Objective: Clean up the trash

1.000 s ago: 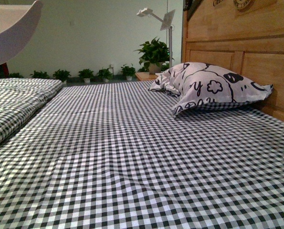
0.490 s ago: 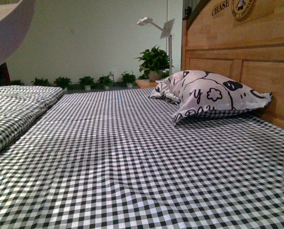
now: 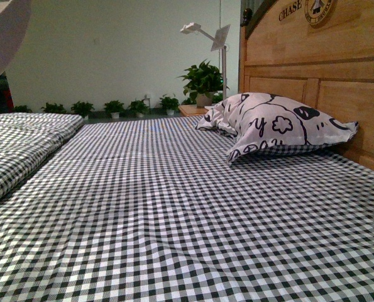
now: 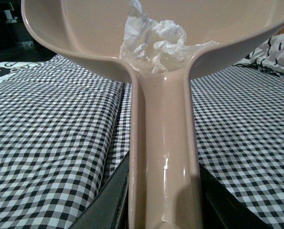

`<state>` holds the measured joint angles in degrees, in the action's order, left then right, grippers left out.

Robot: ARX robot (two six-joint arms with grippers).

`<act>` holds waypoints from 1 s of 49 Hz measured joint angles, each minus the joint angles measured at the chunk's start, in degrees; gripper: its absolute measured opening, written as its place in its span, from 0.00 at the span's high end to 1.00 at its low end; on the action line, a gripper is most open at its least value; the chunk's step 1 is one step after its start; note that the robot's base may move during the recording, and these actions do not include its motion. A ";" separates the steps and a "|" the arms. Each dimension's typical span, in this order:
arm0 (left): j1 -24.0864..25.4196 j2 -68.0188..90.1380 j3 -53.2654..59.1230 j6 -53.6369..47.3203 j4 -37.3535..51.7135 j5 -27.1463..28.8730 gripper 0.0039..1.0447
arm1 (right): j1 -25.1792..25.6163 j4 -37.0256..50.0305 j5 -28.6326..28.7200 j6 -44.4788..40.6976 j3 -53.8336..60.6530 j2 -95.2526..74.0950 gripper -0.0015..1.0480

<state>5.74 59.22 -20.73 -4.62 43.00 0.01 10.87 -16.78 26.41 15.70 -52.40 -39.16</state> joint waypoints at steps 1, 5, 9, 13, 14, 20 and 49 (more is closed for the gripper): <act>0.02 0.07 0.02 0.02 0.11 -0.02 0.74 | -0.02 0.00 -0.02 0.00 0.00 0.07 0.81; 0.46 0.33 0.09 0.92 0.17 -0.59 0.74 | -0.55 -0.20 -0.85 -0.28 0.24 0.42 0.81; 0.74 0.63 0.11 1.40 0.17 -0.63 0.74 | -1.05 -0.92 -1.60 -0.61 0.52 0.55 0.81; 0.79 0.70 0.11 1.53 0.20 -0.63 0.74 | -1.18 -0.94 -1.62 -0.74 0.52 0.55 0.81; 0.79 0.70 0.11 1.51 0.20 -0.63 0.74 | -1.18 -0.94 -1.62 -0.74 0.52 0.55 0.81; 0.81 0.70 0.11 1.53 0.20 -0.66 0.74 | -1.18 -0.94 -1.68 -0.87 0.52 0.55 0.81; 0.81 0.70 0.11 1.53 0.20 -0.66 0.74 | -1.18 -0.94 -1.75 -0.96 0.52 0.57 0.81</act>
<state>6.55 59.92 -20.62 -3.09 43.20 -0.64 9.69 -17.72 24.67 14.74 -51.88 -38.59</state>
